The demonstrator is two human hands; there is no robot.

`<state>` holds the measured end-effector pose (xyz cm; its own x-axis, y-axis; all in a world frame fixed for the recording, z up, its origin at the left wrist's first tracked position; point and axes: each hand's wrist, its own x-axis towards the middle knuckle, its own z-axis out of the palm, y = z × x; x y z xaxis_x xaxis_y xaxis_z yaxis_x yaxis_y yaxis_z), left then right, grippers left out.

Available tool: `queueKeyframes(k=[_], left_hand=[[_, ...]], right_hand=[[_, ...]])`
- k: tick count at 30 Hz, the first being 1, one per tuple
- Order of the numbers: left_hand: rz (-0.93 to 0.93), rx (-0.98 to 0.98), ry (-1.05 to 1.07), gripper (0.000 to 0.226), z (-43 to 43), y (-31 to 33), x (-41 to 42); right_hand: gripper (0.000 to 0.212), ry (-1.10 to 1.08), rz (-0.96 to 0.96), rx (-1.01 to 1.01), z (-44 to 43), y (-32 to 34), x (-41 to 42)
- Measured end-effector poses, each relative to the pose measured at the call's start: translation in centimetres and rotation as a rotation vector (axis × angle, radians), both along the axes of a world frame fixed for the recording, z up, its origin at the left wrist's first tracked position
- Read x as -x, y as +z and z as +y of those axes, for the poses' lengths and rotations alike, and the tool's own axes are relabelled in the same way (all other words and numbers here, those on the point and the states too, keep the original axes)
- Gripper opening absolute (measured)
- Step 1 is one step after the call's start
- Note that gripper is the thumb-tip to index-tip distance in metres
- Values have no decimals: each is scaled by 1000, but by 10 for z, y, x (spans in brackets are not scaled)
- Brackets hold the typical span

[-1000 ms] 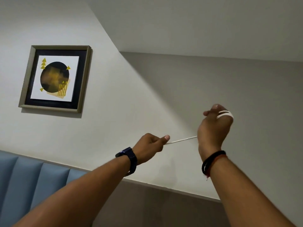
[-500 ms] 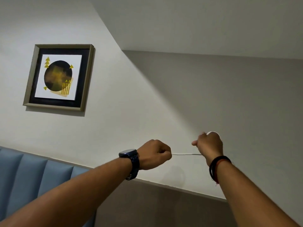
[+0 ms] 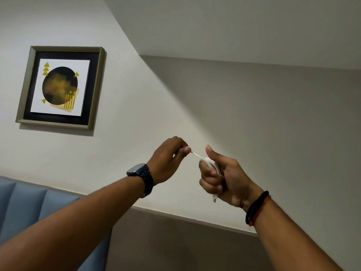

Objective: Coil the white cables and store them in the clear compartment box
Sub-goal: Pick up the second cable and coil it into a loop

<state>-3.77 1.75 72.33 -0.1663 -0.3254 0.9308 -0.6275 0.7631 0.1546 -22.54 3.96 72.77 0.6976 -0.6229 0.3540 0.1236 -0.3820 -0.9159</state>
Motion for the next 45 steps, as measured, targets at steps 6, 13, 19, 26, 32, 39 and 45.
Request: queueKeyframes(k=[6, 13, 19, 26, 32, 39, 45], left_hand=[[348, -66, -237, 18, 8, -20, 39], [554, -294, -404, 22, 16, -33, 72], [606, -433, -499, 21, 18, -30, 71], [600, -571, -761, 22, 19, -28, 60], [518, -586, -699, 22, 17, -25, 55], [464, -556, -469, 15, 4, -24, 52], [489, -534, -352, 18, -8, -28, 52]], right_hand=[[51, 144, -293, -68, 5, 7, -7], [50, 206, -454, -80, 7, 8, -3], [49, 198, -468, -59, 1, 6, 5], [49, 153, -454, -32, -11, 3, 8], [49, 159, -429, -44, -19, -4, 5], [48, 13, -366, -60, -30, -11, 9], [43, -199, -261, 74, -34, -16, 11]])
